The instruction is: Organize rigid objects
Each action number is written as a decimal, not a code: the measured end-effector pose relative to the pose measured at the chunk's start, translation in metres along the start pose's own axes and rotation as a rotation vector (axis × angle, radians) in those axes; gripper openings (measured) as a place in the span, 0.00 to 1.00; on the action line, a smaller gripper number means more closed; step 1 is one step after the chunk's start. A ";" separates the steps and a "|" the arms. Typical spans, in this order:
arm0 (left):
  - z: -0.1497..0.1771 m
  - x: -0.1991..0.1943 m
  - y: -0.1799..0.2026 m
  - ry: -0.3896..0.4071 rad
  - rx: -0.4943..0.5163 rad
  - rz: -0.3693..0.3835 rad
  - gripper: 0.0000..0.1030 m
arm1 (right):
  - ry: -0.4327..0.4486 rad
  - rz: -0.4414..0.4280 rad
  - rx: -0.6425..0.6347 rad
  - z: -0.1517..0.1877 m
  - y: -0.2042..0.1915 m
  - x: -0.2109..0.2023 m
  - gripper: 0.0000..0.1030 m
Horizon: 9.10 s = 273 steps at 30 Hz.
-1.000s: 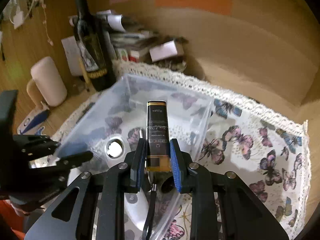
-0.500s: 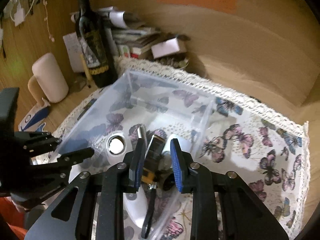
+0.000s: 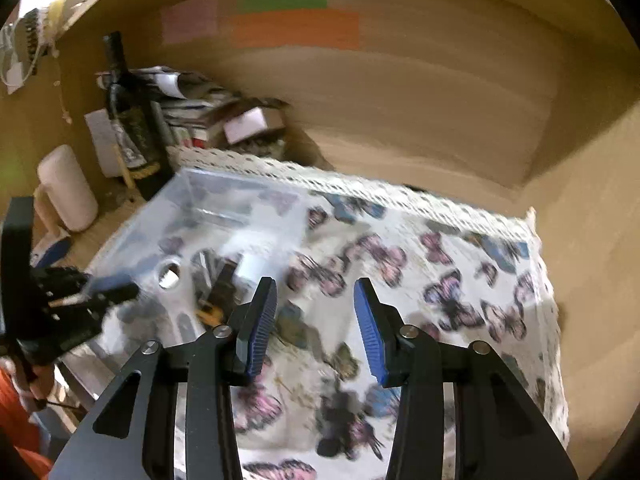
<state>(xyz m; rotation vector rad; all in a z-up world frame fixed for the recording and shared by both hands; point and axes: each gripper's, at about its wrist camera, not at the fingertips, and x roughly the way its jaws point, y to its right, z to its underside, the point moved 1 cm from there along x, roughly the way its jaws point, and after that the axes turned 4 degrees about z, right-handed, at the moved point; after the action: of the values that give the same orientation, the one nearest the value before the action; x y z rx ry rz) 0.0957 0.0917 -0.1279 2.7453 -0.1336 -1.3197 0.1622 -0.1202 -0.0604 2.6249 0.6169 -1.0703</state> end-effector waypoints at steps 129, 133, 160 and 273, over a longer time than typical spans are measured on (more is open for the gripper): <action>0.002 -0.001 -0.003 0.002 -0.006 0.017 0.15 | -0.175 -0.008 0.058 0.065 0.006 0.065 0.22; 0.002 -0.001 -0.004 0.002 -0.006 0.017 0.15 | -0.119 0.009 0.078 0.054 0.011 0.050 0.22; 0.001 -0.001 -0.004 0.002 -0.007 0.018 0.15 | 0.227 -0.112 -0.042 -0.030 -0.049 -0.029 0.22; -0.003 -0.145 0.076 0.501 0.029 -0.019 0.98 | 0.352 -0.036 0.162 0.048 -0.005 -0.109 1.00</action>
<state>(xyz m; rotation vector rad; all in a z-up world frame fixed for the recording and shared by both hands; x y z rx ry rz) 0.0050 0.0332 -0.0049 3.0036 -0.0873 -0.5994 0.0606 -0.1654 -0.0166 2.9847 0.6733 -0.6949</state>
